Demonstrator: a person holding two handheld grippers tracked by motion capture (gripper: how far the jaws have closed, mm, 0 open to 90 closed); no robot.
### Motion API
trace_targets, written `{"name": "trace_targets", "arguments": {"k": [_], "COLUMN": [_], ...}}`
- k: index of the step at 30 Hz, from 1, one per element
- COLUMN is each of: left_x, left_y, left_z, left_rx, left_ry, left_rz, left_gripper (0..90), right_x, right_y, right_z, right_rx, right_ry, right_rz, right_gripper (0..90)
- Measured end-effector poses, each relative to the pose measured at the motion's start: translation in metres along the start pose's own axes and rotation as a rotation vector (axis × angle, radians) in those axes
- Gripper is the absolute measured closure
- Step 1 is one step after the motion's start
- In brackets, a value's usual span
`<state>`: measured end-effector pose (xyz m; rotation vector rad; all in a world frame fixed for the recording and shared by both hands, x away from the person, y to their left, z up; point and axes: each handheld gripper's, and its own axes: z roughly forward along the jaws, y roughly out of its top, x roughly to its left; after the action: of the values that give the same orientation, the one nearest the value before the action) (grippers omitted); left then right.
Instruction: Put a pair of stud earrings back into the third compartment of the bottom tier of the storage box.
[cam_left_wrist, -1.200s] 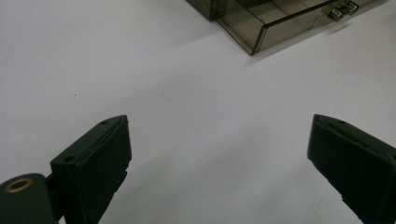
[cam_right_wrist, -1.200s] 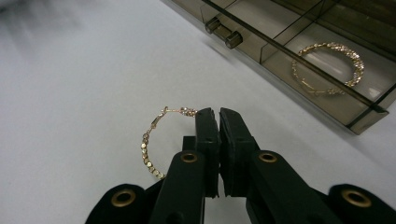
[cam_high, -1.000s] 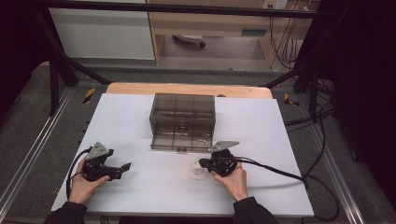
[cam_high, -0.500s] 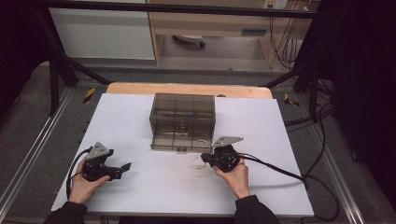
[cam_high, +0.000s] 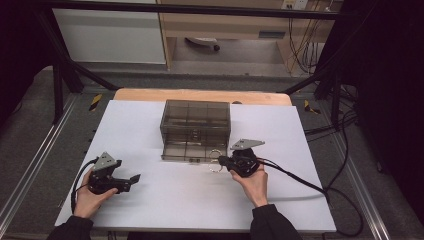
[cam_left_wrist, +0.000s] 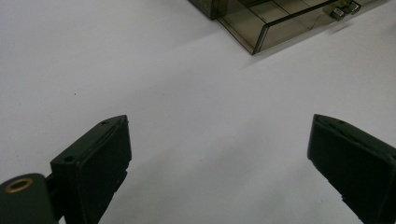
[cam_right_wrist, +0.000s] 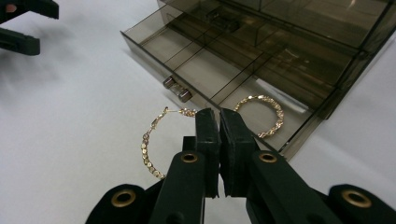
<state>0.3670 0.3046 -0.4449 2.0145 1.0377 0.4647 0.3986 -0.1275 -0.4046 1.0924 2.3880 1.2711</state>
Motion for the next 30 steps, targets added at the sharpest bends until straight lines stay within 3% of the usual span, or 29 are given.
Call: {"name": "trace_targets", "arguments": {"k": [23, 30], "left_x": [0.0, 0.0], "left_y": [0.0, 0.0], "left_z": [0.0, 0.0], "left_rx": [-0.002, -0.003], "left_ry": [-0.001, -0.001], "left_rz": [-0.003, -0.003], "left_gripper": [6.4, 6.4], "right_x": [-0.025, -0.026], "right_y": [0.013, 0.021], "right_z": [0.021, 0.028], "right_rx": [-0.01, -0.007], "right_ry": [-0.076, -0.093], "right_rz": [0.036, 0.039], "right_gripper": [87.4, 87.4]}}
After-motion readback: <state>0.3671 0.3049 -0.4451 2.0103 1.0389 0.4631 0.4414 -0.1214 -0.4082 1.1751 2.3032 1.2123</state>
